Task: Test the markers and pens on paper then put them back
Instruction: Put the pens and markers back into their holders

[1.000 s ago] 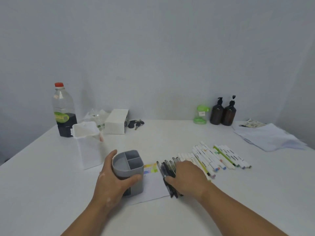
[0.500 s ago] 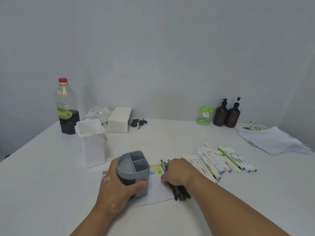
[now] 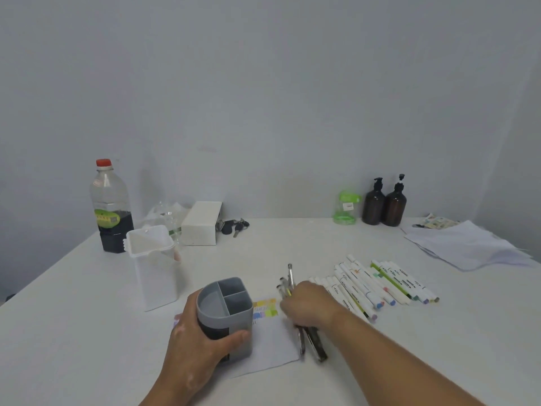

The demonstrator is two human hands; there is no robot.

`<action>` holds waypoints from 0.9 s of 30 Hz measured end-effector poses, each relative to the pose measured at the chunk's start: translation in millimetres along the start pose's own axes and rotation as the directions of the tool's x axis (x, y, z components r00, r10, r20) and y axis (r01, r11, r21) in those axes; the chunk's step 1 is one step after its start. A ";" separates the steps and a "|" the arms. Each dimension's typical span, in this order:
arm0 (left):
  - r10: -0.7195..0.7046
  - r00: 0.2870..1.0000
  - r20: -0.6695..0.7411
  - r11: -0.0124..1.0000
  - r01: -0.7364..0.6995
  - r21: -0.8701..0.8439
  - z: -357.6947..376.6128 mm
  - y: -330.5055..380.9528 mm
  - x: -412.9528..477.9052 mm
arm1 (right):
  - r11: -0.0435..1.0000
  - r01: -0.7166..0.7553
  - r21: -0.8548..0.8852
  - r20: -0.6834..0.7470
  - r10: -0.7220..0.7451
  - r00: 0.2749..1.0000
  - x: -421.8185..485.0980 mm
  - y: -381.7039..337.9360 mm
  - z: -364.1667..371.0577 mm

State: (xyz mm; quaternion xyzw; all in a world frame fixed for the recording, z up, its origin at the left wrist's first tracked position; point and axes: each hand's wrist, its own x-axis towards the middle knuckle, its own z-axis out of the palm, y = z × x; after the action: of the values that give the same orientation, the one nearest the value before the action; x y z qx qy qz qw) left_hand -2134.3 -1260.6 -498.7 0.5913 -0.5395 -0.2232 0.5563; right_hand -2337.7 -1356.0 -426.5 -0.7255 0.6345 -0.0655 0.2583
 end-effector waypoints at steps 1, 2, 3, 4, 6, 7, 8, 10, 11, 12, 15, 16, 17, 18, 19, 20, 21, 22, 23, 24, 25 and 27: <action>-0.003 1.000 0.005 1.000 0.003 0.000 1.3 0.9 -0.4 | 0.986 -0.013 0.167 0.024 0.010 1.000 -2.1 2.4 -11.6; -0.006 1.000 0.007 1.000 0.006 0.006 3.1 1.8 -0.7 | 0.933 -0.031 0.359 0.050 0.014 0.999 -4.7 3.9 -22.4; -0.005 1.000 0.004 1.000 0.005 0.012 5.2 2.7 -0.9 | 0.841 -0.040 0.540 0.076 -0.001 0.997 -9.3 3.9 -32.9; 0.000 1.000 0.001 1.000 0.000 0.009 7.3 4.1 -0.9 | 0.714 -0.033 0.700 0.089 -0.041 0.995 -13.0 2.5 -41.7; 0.008 1.000 0.008 1.000 -0.008 -0.005 13.2 9.1 -1.1 | 0.394 0.001 0.919 0.061 -0.144 0.988 -18.5 -6.4 -53.9; 0.009 1.000 0.014 1.000 -0.009 -0.007 17.0 11.6 -1.2 | 0.244 0.036 0.969 0.014 -0.200 0.980 -21.6 -14.0 -57.9; 0.009 1.000 0.017 1.000 -0.009 -0.010 21.0 13.0 -1.6 | 0.124 0.087 0.988 -0.053 -0.253 0.966 -22.3 -21.9 -58.8; 0.024 0.999 0.026 0.999 -0.023 -0.023 30.2 14.9 -3.5 | 0.005 0.213 0.977 -0.202 -0.298 0.933 -21.4 -37.8 -53.8; 0.029 0.999 0.031 0.999 -0.028 -0.024 34.6 16.1 -4.5 | 0.007 0.280 0.960 -0.265 -0.296 0.918 -20.5 -45.4 -49.2; 0.025 0.999 0.033 1.000 -0.024 -0.020 38.3 17.4 -5.2 | 0.034 0.345 0.938 -0.320 -0.291 0.901 -18.6 -52.0 -44.2; -0.011 0.999 0.030 1.000 0.011 0.001 46.6 19.9 -4.1 | 0.145 0.470 0.871 -0.421 -0.273 0.865 -12.9 -63.0 -26.8; -0.028 0.999 0.028 0.999 0.028 0.016 47.8 20.4 -3.6 | 0.178 0.480 0.859 -0.430 -0.257 0.865 -10.3 -63.8 -21.3; -0.046 0.999 0.025 0.998 0.045 0.032 48.1 20.6 -3.5 | 0.207 0.479 0.853 -0.430 -0.241 0.870 -8.6 -63.8 -16.5; -0.056 0.998 0.021 0.997 0.055 0.044 47.7 20.4 -3.6 | 0.229 0.472 0.851 -0.424 -0.231 0.876 -6.6 -63.2 -12.0; -0.058 0.998 0.019 0.997 0.057 0.053 47.3 20.4 -3.4 | 0.246 0.463 0.852 -0.413 -0.229 0.882 -6.2 -62.8 -8.6; -0.057 0.998 0.020 0.997 0.056 0.061 46.7 19.8 -3.3 | 0.268 0.457 0.848 -0.402 -0.235 0.885 -6.1 -62.1 -6.3; -0.056 0.998 0.022 0.997 0.055 0.062 46.7 19.4 -3.0 | 0.296 0.453 0.841 -0.390 -0.247 0.887 -6.8 -61.8 -5.2; -0.049 0.998 0.025 0.997 0.048 0.053 47.1 19.0 -2.8 | 0.325 0.444 0.835 -0.373 -0.259 0.891 -6.9 -61.2 -5.2; -0.032 0.999 0.025 0.999 0.031 0.037 47.6 18.2 -2.5 | 0.354 0.420 0.836 -0.343 -0.260 0.903 -8.0 -60.4 -5.6; -0.009 1.000 0.019 1.000 0.009 0.022 47.5 17.3 -2.8 | 0.380 0.388 0.840 -0.308 -0.255 0.916 -9.3 -59.5 -6.1; 0.014 1.000 0.012 1.000 -0.014 0.013 47.3 16.8 -3.1 | 0.402 0.363 0.841 -0.276 -0.259 0.926 -11.3 -58.5 -6.2; 0.052 0.999 0.010 0.999 -0.052 0.001 46.6 15.9 -4.1 | 0.448 0.364 0.817 -0.250 -0.292 0.923 -13.9 -54.2 -7.1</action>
State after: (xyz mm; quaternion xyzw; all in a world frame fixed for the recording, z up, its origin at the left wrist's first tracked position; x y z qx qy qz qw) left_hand -2182.0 -1273.2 -498.9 0.5764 -0.5576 -0.2111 0.5588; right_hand -2295.2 -1341.5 -392.3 -0.6105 0.3767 -0.4420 0.5385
